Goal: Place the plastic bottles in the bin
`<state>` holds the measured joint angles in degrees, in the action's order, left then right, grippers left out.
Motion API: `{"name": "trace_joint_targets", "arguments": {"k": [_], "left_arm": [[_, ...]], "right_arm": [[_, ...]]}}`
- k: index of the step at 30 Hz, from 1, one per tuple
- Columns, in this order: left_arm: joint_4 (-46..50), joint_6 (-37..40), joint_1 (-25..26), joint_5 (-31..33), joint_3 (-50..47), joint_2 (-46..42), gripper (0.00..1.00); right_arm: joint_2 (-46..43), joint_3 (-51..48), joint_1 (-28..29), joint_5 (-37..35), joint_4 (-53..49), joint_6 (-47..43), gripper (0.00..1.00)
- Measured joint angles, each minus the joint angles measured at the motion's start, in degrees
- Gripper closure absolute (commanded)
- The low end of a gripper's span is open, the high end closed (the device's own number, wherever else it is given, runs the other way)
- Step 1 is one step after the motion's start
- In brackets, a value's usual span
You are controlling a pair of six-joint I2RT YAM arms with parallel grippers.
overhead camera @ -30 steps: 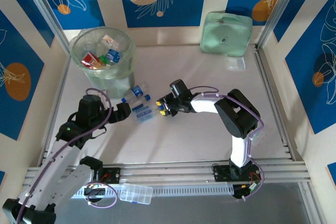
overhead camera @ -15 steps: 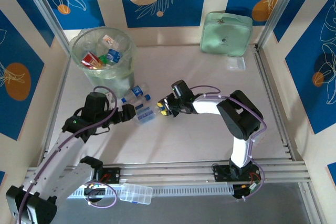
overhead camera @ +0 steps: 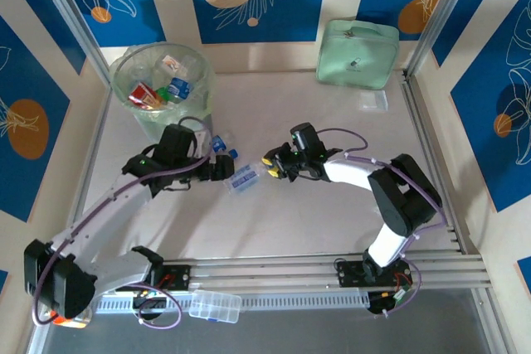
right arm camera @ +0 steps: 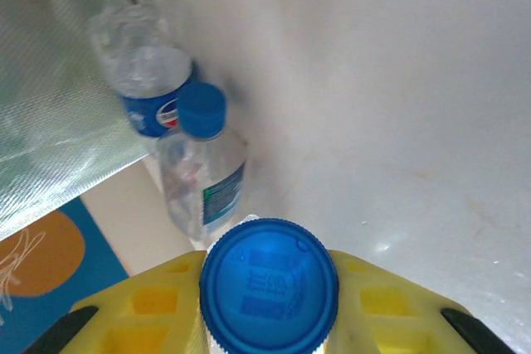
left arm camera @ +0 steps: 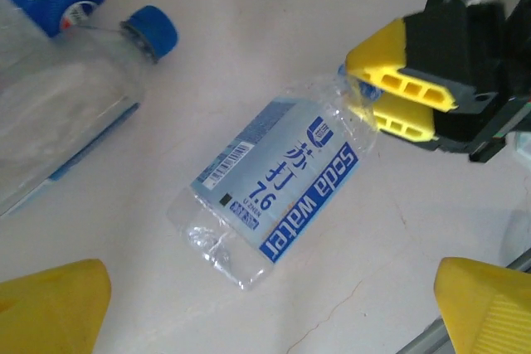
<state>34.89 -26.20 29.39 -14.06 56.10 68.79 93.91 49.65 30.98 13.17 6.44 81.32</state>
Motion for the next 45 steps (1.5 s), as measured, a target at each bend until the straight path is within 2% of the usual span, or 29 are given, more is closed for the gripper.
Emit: {"name": "trace_joint_targets", "arguments": {"k": [6, 13, 20, 28, 35, 38, 42, 45], "left_arm": [[4.61, 6.86, 2.93, -0.98, 5.2, 6.86, 0.01], [7.21, 12.41, 3.1, -6.29, 9.22, 8.9, 0.01], [7.58, 14.1, 3.1, -11.5, 9.38, 9.03, 0.0], [5.84, 13.7, 3.1, -17.29, 9.05, 8.76, 0.08], [4.31, 13.05, 3.1, -21.79, 8.87, 6.49, 0.06], [3.58, 12.72, 3.1, -22.95, 8.87, 5.05, 0.16], [3.43, 12.52, 3.1, -23.76, 8.87, 4.52, 0.33], [3.54, 12.57, 3.08, -23.82, 8.85, 4.52, 0.41]], "right_arm": [[-3.41, -0.02, -2.03, 5.14, 0.02, -6.01, 0.83], [-4.02, 0.48, -3.19, 14.16, 2.23, -12.15, 0.83], [-6.32, 0.48, -3.37, 21.59, 8.63, -14.03, 0.83], [-10.47, 0.48, -3.28, 24.65, 12.07, -18.16, 0.83], [-13.42, 1.57, -2.6, 24.7, 8.37, -25.57, 0.83], [-14.47, 2.23, -2.43, 24.46, 6.51, -28.22, 0.83], [-14.69, 2.4, -2.43, 24.26, 5.22, -29.75, 0.83], [-14.75, 2.43, -2.43, 24.44, 4.68, -29.9, 0.83]]}}
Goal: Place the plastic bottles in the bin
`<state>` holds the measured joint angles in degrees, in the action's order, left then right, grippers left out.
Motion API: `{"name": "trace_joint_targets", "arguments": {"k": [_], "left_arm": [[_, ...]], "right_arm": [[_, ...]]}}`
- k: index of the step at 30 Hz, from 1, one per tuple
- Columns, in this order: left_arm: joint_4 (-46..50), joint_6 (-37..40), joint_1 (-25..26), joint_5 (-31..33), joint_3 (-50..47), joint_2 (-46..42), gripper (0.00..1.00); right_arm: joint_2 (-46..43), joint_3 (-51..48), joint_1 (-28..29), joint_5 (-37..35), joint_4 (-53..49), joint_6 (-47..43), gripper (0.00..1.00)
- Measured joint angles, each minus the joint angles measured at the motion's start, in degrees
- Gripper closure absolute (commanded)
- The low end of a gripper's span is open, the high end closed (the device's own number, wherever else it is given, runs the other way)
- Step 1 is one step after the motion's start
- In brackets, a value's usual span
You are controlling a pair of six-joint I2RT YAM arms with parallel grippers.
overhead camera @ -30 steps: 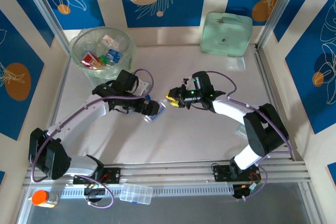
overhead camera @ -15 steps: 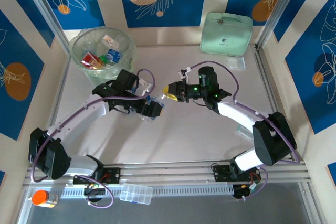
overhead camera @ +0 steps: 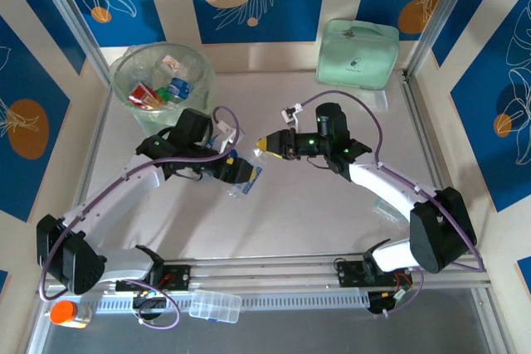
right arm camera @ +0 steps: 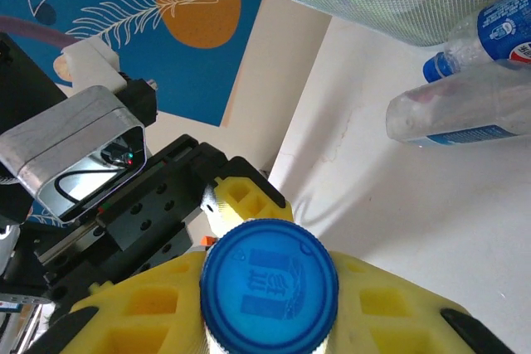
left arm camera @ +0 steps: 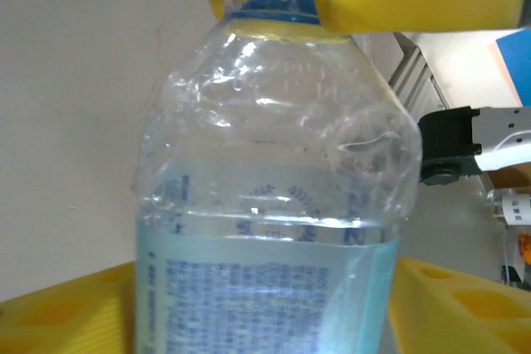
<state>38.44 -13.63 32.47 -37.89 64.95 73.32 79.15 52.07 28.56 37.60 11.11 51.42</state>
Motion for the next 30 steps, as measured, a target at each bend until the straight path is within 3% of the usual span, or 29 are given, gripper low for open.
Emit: {"name": "trace_joint_targets", "arguments": {"k": [2, 6, 8, 15, 18, 20, 24, 26, 30], "left_arm": [[-0.04, 0.02, -0.02, -0.11, -0.02, 0.0, 0.41], [-0.11, -0.22, -0.04, -0.17, -0.02, 0.0, 0.27], [-0.37, -0.68, -0.02, -0.24, -0.02, 0.0, 0.26], [-1.57, -1.6, -0.09, -0.63, -0.31, 0.02, 0.48], [-1.73, -1.49, -0.09, -0.85, -0.33, 0.02, 0.5], [-1.75, -1.51, -0.09, -0.83, -0.33, 0.0, 0.51], [-1.99, -1.6, -0.07, -0.39, -0.31, -0.15, 0.53], [-1.9, -1.97, -0.07, 0.76, -0.22, -0.66, 0.53], [-0.33, -3.08, -0.11, 5.73, 2.32, -2.34, 0.56]], "right_arm": [[-0.11, 0.0, 0.17, -0.04, -0.07, 0.0, 0.83], [-0.2, 0.0, 0.35, -0.13, -0.04, 0.0, 0.83], [-0.2, 0.0, 0.48, -0.28, -0.07, 0.0, 0.82], [-0.2, 0.11, 0.96, -0.33, -0.07, 0.09, 0.81], [-0.2, 0.11, 0.96, -0.35, -0.04, 0.24, 0.78], [-0.2, 0.11, 0.96, -0.39, -0.04, 0.26, 0.67], [-0.2, 0.24, 1.25, -1.4, -0.28, 0.63, 0.24], [-0.5, 0.44, 1.36, -2.36, -0.94, -0.11, 0.15], [-4.07, 1.01, 1.33, -7.19, -5.77, -1.7, 0.13]]}}
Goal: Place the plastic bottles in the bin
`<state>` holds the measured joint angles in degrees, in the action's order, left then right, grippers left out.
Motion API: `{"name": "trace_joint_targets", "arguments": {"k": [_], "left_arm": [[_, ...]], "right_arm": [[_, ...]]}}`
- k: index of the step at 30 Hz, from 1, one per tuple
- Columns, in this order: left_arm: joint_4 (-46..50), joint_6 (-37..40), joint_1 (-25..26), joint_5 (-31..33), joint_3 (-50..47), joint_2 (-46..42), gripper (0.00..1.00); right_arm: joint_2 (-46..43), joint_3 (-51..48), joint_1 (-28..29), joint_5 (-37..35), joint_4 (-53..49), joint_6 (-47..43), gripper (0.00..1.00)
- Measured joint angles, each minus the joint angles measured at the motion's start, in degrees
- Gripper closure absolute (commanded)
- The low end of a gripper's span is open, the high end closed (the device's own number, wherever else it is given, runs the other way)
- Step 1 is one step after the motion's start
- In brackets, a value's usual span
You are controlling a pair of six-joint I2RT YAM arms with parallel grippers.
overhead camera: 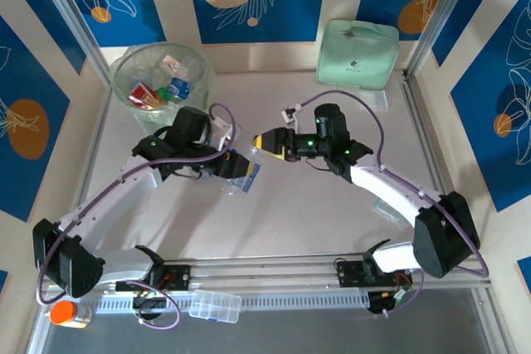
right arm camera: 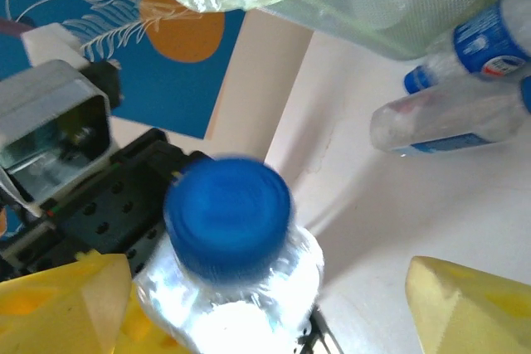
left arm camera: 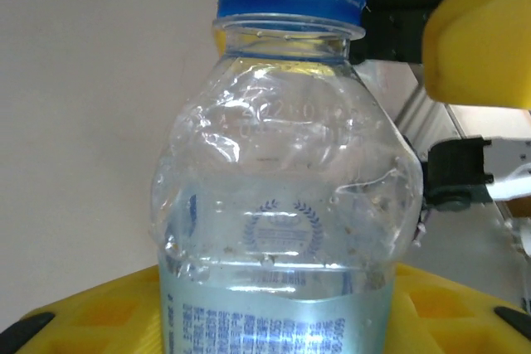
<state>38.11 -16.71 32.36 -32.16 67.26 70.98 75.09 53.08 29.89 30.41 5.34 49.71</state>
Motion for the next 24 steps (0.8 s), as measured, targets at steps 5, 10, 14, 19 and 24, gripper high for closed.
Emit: {"name": "trace_joint_targets", "arguments": {"k": [5, 10, 14, 19, 24], "left_arm": [[0.48, -2.62, -1.73, 7.98, 4.87, -4.81, 0.59], [0.15, -6.73, -4.76, 18.05, 11.98, -7.28, 0.66], [0.04, -11.63, -8.63, 24.57, 16.55, -6.05, 0.67], [1.07, -17.9, -15.19, 30.25, 25.07, 0.48, 0.69], [2.56, -21.38, -18.91, 37.42, 32.96, 6.88, 0.66]], "right_arm": [[-7.89, 0.61, -0.68, -8.57, -5.7, -2.16, 0.14], [-10.29, 2.27, -0.22, -15.34, -11.04, -4.79, 0.16], [-10.03, 2.43, 0.9, -18.67, -15.15, -6.14, 0.16], [-10.05, 2.4, 1.62, -20.17, -16.9, -6.36, 0.16], [-10.05, 2.19, 2.93, -21.09, -17.31, -7.06, 0.16]]}}
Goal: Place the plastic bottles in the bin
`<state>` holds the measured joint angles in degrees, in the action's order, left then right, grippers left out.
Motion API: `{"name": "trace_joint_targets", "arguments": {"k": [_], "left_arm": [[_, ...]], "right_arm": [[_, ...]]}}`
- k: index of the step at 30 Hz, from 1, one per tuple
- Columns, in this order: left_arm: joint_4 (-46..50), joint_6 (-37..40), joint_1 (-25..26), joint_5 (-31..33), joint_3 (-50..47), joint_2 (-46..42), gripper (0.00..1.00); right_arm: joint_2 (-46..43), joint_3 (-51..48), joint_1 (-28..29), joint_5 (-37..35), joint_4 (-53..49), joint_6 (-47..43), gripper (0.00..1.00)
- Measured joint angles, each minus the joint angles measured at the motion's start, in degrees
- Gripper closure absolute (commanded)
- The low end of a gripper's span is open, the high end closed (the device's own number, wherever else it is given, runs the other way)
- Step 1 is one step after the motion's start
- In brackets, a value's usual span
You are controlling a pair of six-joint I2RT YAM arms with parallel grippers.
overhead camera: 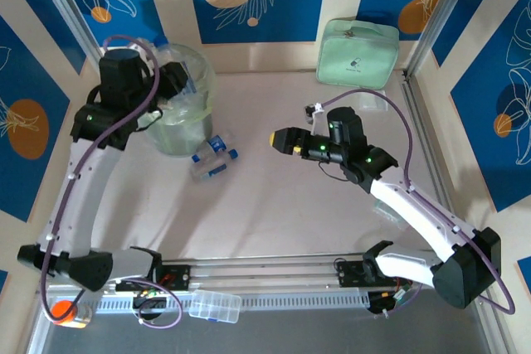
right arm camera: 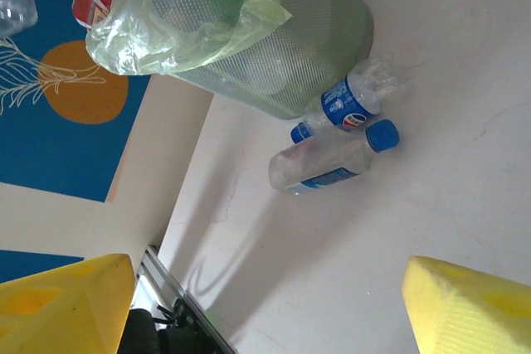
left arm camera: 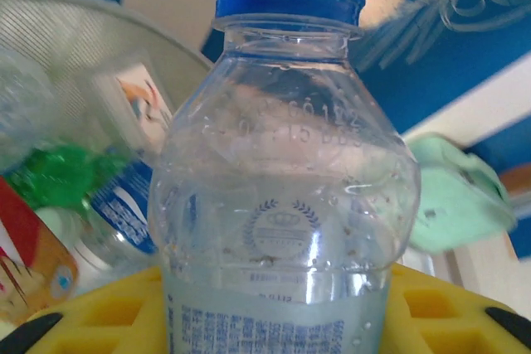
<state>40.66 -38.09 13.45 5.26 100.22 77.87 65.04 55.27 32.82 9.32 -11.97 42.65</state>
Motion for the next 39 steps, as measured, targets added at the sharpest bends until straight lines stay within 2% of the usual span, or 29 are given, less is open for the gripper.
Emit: {"name": "trace_joint_targets", "arguments": {"k": [9, 13, 21, 24, 30, 33, 37, 39], "left_arm": [[6.84, 7.63, -4.26, 8.37, 17.31, 12.79, 0.65], [8.57, 10.19, -5.62, 8.59, 18.12, 16.37, 0.65], [12.13, 11.52, -6.19, 5.09, 19.52, 22.53, 0.65], [14.25, 11.45, -6.27, 5.2, 20.15, 23.63, 0.71], [16.94, 11.08, -6.34, 5.22, 20.37, 24.61, 0.71], [17.05, 10.49, -6.38, 4.26, 20.37, 25.31, 0.68], [17.27, 9.35, -7.1, 2.32, 20.37, 26.05, 0.58], [17.25, 8.57, -7.76, 1.07, 20.48, 26.27, 0.49]], "right_arm": [[0.0, -2.21, 1.36, -1.4, -0.15, -0.92, 0.16], [0.0, -3.54, 1.57, -1.46, -0.11, -0.9, 0.16], [0.04, -4.02, 1.68, -1.9, -0.07, -0.9, 0.16], [0.26, -4.02, 1.68, -1.9, -0.04, -0.9, 0.16], [1.9, -4.02, 1.68, -1.88, 0.39, -0.87, 0.16], [2.43, -4.02, 1.68, -1.88, 0.39, -0.9, 0.16], [2.6, -4.02, 1.68, -1.88, 0.37, -0.9, 0.16], [2.69, -4.02, 1.68, -1.88, 0.46, -0.87, 0.16]]}}
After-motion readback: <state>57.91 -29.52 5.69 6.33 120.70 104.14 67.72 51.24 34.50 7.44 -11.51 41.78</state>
